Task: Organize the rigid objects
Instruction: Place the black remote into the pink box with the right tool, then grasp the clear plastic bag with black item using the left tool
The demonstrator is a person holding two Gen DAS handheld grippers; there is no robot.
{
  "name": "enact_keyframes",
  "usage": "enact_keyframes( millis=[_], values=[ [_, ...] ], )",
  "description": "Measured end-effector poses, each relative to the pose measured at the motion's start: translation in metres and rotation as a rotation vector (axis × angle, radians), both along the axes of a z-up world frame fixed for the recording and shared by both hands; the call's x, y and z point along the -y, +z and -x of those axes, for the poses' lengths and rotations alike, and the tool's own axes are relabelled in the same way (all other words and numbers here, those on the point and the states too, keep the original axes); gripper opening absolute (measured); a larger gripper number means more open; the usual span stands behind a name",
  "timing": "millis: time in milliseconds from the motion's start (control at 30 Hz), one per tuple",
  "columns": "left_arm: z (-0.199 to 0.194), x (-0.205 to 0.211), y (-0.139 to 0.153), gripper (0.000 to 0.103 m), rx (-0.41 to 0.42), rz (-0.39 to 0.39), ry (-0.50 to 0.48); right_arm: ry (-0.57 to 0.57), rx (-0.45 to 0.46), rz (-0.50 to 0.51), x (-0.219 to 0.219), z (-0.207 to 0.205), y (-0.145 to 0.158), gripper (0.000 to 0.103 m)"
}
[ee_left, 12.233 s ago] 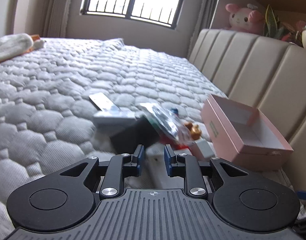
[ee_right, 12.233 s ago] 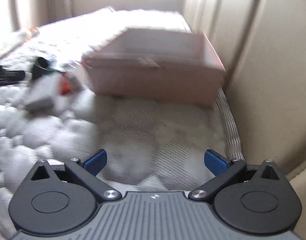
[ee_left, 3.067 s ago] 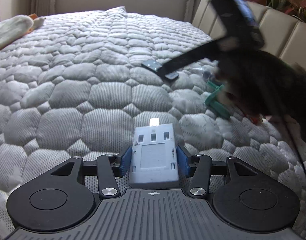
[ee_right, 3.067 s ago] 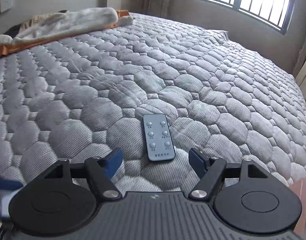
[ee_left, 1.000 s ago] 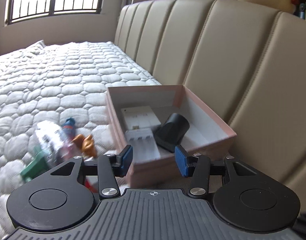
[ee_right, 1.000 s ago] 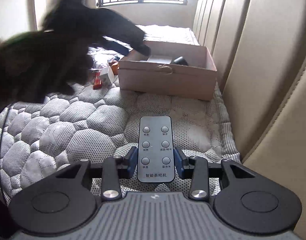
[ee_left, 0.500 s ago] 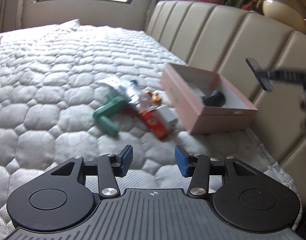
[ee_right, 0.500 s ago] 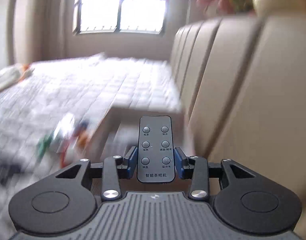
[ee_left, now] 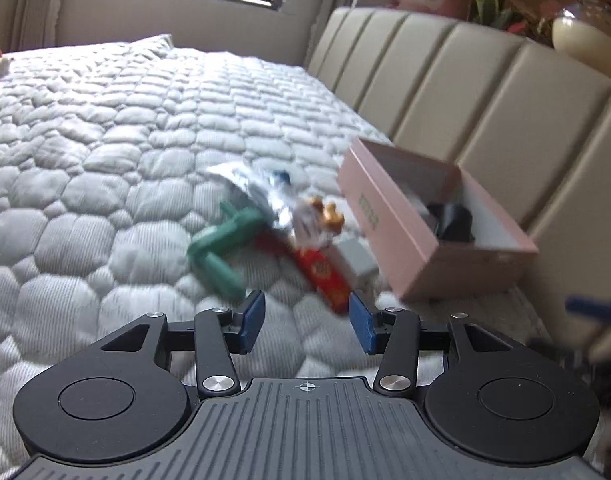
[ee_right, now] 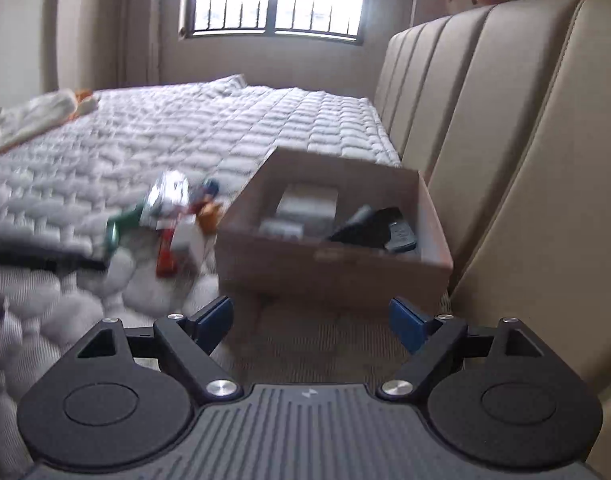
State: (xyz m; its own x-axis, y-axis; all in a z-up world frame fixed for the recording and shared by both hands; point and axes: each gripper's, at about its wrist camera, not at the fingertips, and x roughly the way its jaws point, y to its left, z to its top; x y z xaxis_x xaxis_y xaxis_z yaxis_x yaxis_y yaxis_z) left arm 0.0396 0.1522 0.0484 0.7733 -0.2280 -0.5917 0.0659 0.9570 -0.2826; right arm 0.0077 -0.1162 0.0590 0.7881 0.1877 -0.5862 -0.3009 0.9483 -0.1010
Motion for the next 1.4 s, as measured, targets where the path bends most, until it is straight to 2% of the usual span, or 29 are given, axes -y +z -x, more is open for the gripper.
enact_keyframes(
  millis=[100, 200, 267, 400, 433, 500, 633, 767, 833, 867, 900, 933, 1133, 1267, 1400],
  values=[
    [-0.022, -0.005, 0.01, 0.05, 0.02, 0.023, 0.049, 0.0, 0.029, 0.065, -0.001, 0.017, -0.015, 0.086],
    [-0.049, -0.017, 0.015, 0.05, 0.026, 0.008, 0.065, 0.008, 0.004, 0.024, 0.009, 0.024, -0.02, 0.086],
    [-0.067, -0.029, 0.013, 0.05, -0.008, 0.002, 0.111, -0.005, -0.005, -0.003, 0.015, 0.026, -0.022, 0.086],
    [-0.101, -0.053, 0.004, 0.05, -0.139, 0.193, 0.175, -0.027, -0.021, -0.025, 0.026, 0.026, -0.025, 0.086],
    [-0.109, -0.052, 0.004, 0.05, -0.153, 0.204, 0.185, -0.03, -0.028, -0.031, 0.028, 0.026, -0.027, 0.086],
    [-0.124, -0.044, 0.007, 0.05, -0.163, 0.161, 0.21, -0.034, -0.044, -0.044, 0.028, 0.024, -0.032, 0.086],
    [-0.16, -0.026, 0.002, 0.05, -0.222, -0.002, 0.293, -0.028, -0.074, -0.064, 0.027, 0.022, -0.041, 0.086],
    [-0.176, -0.014, -0.013, 0.051, -0.271, -0.035, 0.264, -0.006, -0.07, -0.058, 0.026, 0.028, -0.045, 0.086],
    [-0.173, -0.009, -0.015, 0.05, -0.25, -0.038, 0.254, -0.002, -0.066, -0.058, 0.027, 0.03, -0.046, 0.086],
    [-0.171, -0.008, -0.015, 0.046, -0.238, -0.043, 0.245, -0.004, -0.065, -0.059, 0.027, 0.03, -0.047, 0.086],
    [-0.168, -0.007, -0.014, 0.031, -0.228, -0.038, 0.226, -0.009, -0.065, -0.059, 0.027, 0.029, -0.048, 0.086],
    [-0.165, -0.008, -0.013, 0.028, -0.217, -0.022, 0.212, -0.017, -0.068, -0.059, 0.027, 0.028, -0.049, 0.086],
    [-0.116, -0.018, -0.001, 0.024, -0.147, 0.043, 0.087, -0.007, -0.08, -0.072, 0.025, 0.027, -0.044, 0.086],
    [-0.058, -0.032, 0.009, 0.023, -0.125, 0.125, -0.007, 0.025, -0.072, -0.061, 0.012, 0.027, -0.036, 0.086],
    [-0.003, -0.05, 0.014, 0.024, -0.121, 0.143, -0.049, 0.077, -0.065, -0.055, -0.009, 0.023, -0.028, 0.086]
  ],
)
